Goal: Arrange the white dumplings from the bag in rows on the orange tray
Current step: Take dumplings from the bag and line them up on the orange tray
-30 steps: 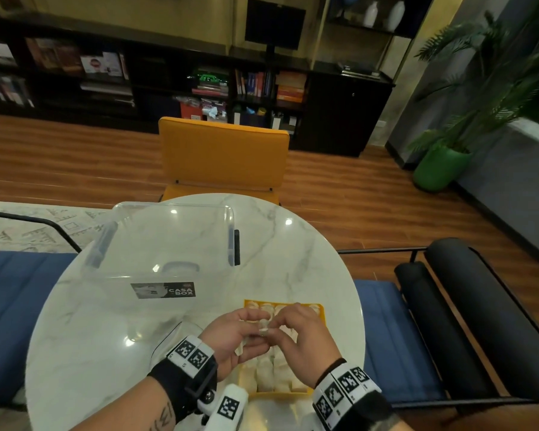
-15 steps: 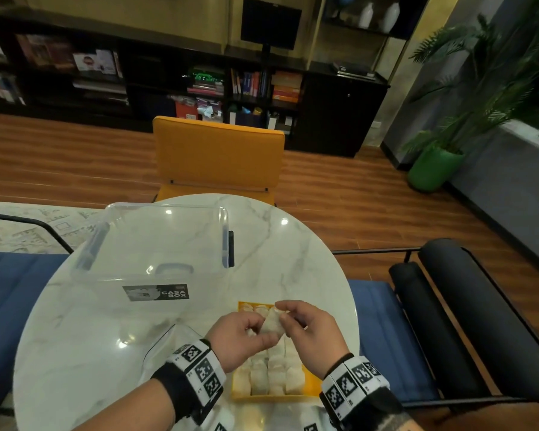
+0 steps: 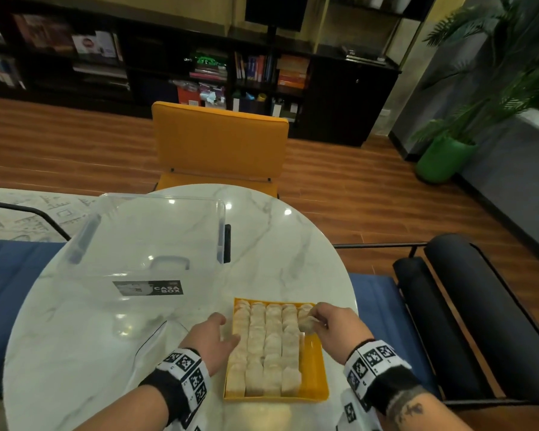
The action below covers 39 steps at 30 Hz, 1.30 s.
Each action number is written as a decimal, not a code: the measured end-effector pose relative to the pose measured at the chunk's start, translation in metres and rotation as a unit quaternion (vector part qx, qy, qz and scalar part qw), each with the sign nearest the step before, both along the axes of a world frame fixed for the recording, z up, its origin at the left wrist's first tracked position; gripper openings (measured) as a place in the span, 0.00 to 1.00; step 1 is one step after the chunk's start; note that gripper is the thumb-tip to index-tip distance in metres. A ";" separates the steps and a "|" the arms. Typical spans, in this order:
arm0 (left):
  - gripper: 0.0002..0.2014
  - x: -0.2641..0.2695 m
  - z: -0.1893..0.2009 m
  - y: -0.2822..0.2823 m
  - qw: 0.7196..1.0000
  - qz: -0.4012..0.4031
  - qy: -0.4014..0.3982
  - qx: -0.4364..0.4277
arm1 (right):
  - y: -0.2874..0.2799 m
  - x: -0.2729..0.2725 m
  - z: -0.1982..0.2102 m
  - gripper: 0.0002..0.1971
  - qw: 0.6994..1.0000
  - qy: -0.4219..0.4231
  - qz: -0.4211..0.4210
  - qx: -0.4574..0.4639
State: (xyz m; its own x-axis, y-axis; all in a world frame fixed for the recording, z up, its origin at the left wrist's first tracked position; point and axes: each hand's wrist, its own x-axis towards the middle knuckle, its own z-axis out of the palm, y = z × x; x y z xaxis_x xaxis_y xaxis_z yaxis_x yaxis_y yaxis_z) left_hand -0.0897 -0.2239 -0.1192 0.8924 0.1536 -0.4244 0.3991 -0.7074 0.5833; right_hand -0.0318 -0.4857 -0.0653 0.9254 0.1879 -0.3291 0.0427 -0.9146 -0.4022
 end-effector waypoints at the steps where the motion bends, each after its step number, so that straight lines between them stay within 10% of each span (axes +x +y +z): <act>1: 0.27 0.000 -0.002 0.000 1.000 -0.006 0.012 0.009 | -0.003 0.005 -0.004 0.05 0.999 0.013 0.008 -0.033; 12: 0.25 0.005 -0.010 -0.004 0.999 -0.033 0.027 0.032 | 0.012 0.035 -0.044 0.09 0.976 0.072 0.098 -0.180; 39: 0.17 0.006 0.006 -0.005 0.999 0.023 0.005 -0.037 | 0.011 0.041 -0.047 0.05 0.995 -0.008 -0.011 -0.094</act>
